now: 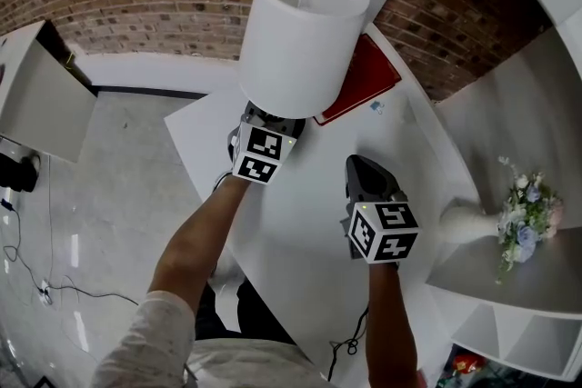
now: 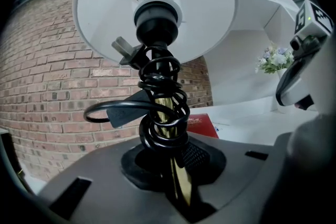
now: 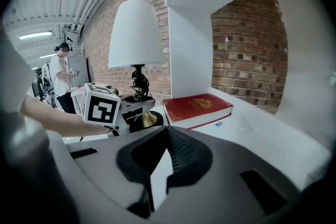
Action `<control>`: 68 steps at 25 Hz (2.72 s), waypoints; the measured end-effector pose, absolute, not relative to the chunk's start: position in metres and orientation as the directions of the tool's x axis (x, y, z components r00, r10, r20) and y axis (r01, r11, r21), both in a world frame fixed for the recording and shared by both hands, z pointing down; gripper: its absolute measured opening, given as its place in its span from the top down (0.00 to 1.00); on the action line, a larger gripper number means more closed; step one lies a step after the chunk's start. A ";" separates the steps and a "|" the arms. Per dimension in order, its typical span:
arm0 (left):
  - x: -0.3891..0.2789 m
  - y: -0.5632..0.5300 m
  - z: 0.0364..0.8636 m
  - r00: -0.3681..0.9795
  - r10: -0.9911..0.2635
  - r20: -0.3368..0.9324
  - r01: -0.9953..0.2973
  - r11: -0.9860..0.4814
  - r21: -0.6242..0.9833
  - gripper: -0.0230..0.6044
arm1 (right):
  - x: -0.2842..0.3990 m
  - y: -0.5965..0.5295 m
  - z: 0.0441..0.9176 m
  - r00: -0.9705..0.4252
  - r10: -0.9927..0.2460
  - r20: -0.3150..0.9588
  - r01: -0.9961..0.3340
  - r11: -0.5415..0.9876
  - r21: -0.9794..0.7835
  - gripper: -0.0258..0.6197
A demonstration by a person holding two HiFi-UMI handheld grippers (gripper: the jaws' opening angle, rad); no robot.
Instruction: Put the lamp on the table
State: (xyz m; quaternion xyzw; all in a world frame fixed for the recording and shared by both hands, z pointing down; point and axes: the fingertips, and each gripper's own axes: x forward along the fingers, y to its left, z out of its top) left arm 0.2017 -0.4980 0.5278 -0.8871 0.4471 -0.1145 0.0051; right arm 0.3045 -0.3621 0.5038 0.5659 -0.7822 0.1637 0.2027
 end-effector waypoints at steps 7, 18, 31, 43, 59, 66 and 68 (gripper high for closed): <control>0.201 -0.499 0.528 0.561 -0.804 0.199 -0.801 -0.588 -0.116 0.86 | 0.296 -0.363 0.504 -0.292 -0.818 0.496 -0.948 0.317 -0.034 0.96; 0.201 -0.498 0.528 0.545 -0.813 0.203 -0.818 -0.569 -0.081 0.84 | 0.298 -0.358 0.503 -0.287 -0.816 0.502 -0.948 0.318 -0.026 0.96; 0.201 -0.490 0.531 0.555 -0.787 0.269 -0.812 -0.583 -0.031 0.69 | 0.295 -0.355 0.496 -0.299 -0.817 0.494 -0.943 0.332 -0.021 0.96; 0.178 -0.466 0.530 0.539 -0.773 0.335 -0.818 -0.576 -0.011 0.69 | 0.272 -0.350 0.479 -0.345 -0.823 0.451 -0.936 0.339 -0.096 0.96; 0.150 -0.406 0.498 0.564 -0.722 0.401 -0.780 -0.625 -0.029 0.74 | 0.245 -0.337 0.439 -0.329 -0.864 0.380 -0.943 0.322 -0.084 0.96; 0.138 -0.377 0.458 0.595 -0.708 0.380 -0.749 -0.660 -0.059 0.74 | 0.235 -0.328 0.425 -0.320 -0.877 0.357 -0.947 0.311 -0.085 0.96; 0.132 -0.372 0.446 0.604 -0.707 0.368 -0.746 -0.664 -0.052 0.74 | 0.232 -0.327 0.420 -0.314 -0.883 0.350 -0.949 0.305 -0.081 0.96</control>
